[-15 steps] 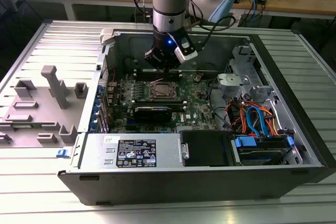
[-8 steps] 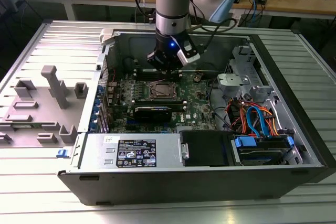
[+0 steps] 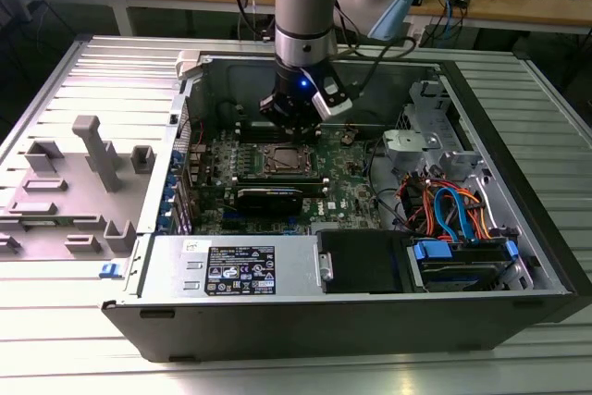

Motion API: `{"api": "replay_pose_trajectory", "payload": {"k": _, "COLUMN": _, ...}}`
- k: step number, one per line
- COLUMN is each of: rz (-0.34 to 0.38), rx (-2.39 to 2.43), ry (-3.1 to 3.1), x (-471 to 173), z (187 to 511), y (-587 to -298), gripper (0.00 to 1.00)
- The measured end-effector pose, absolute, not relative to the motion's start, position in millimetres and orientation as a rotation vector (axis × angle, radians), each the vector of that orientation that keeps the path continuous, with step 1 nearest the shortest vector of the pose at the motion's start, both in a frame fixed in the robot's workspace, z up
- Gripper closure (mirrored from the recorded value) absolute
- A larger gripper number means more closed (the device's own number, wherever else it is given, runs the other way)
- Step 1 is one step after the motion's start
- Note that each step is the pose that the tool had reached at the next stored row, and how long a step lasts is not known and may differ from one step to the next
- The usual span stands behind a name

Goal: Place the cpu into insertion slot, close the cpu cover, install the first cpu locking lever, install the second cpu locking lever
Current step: 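Install the first cpu locking lever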

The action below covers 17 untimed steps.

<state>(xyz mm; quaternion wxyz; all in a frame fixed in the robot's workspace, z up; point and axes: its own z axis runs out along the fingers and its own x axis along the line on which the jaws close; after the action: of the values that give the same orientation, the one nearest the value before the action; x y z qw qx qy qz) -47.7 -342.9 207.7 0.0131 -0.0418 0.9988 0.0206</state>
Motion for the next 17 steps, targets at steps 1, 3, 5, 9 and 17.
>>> {"api": "replay_pose_trajectory", "payload": {"k": 1, "rz": 0.064, "rx": -0.13, "ry": 3.112, "x": -47.7, "z": 207.4, "y": -342.9, "gripper": 0.89}}
{"api": "replay_pose_trajectory", "payload": {"k": 3, "rz": 0.064, "rx": -0.13, "ry": 3.112, "x": -47.3, "z": 206.5, "y": -342.8, "gripper": 0.89}}
{"api": "replay_pose_trajectory", "payload": {"k": 5, "rz": 0.064, "rx": -0.13, "ry": 3.112, "x": -47.1, "z": 205.5, "y": -342.9, "gripper": 0.89}}
{"api": "replay_pose_trajectory", "payload": {"k": 9, "rz": 0.064, "rx": -0.13, "ry": 3.112, "x": -47.0, "z": 205.3, "y": -342.9, "gripper": 0.89}}
{"api": "replay_pose_trajectory", "payload": {"k": 17, "rz": 0.064, "rx": -0.13, "ry": 3.112, "x": -46.9, "z": 205.5, "y": -342.9, "gripper": 0.89}}
